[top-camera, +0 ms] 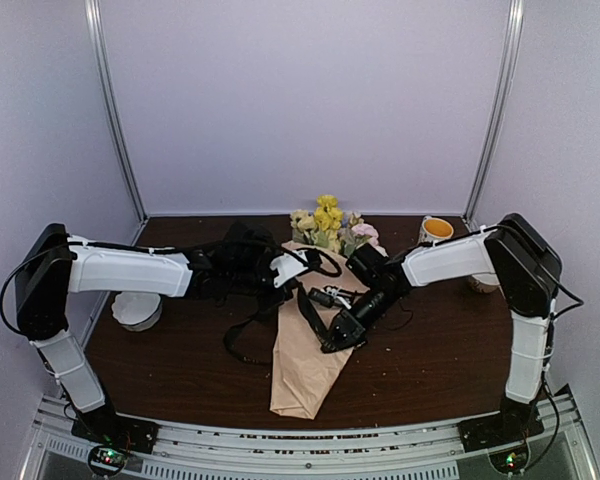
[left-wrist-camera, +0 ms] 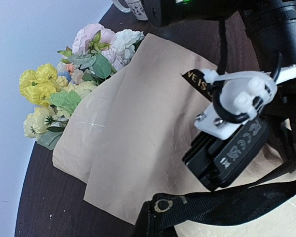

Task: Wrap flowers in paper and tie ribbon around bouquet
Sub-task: Cross the ribbon over the folded bouquet.

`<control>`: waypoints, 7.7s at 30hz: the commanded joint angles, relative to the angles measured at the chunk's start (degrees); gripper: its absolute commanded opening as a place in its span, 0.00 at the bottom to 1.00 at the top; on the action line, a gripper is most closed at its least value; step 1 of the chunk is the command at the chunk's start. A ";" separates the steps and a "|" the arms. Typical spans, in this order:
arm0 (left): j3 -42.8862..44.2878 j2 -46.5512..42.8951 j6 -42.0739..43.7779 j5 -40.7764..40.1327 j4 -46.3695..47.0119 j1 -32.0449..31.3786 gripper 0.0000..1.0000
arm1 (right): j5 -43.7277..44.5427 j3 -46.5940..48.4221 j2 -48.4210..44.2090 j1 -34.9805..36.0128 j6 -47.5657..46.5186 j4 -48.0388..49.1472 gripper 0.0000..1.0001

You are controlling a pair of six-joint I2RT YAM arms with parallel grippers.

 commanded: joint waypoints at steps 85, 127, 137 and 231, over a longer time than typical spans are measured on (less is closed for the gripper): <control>-4.68 -5.91 -6.39 1.39 -6.23 1.10 0.00 | 40.66 -21.18 -25.25 6.13 18.90 31.10 0.00; -1.19 0.18 -12.19 -1.52 -6.47 0.72 0.00 | 30.99 -16.85 -22.89 1.45 23.13 29.86 0.27; -1.20 0.29 -12.02 -1.93 -6.38 0.70 0.00 | 38.22 -18.63 -21.81 6.16 20.37 26.39 0.29; -7.20 -2.31 8.15 20.65 -22.69 2.81 0.59 | 28.01 -19.60 -17.88 5.28 22.06 26.74 0.00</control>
